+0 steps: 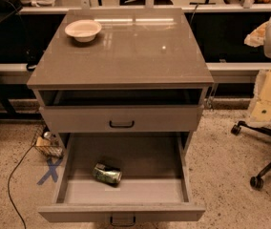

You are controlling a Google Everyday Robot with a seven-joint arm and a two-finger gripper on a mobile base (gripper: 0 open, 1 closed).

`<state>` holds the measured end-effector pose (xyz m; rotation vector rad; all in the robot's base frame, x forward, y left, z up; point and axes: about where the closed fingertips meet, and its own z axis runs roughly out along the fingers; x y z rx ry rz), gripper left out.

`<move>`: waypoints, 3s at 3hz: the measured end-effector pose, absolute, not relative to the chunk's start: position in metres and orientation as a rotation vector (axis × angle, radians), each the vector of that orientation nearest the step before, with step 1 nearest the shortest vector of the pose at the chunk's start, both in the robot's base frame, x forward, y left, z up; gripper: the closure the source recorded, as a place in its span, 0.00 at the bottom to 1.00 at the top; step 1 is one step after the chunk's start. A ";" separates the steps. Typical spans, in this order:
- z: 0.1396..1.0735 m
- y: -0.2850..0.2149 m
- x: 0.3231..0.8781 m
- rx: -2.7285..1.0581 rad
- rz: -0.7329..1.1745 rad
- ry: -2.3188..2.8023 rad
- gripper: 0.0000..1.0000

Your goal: Pick green can from middle drawer and place on counter

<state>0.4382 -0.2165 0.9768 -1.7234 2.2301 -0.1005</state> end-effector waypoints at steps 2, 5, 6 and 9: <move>0.952 -0.219 0.439 -1.675 0.022 2.256 0.00; 0.733 -0.120 0.436 -1.483 0.845 2.223 0.00; 0.733 -0.120 0.436 -1.483 0.845 2.223 0.00; 0.613 -0.077 0.475 -1.320 0.862 2.238 0.00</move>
Offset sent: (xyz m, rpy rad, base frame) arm 0.0034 -0.0098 -0.0775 0.2404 0.1624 -0.0727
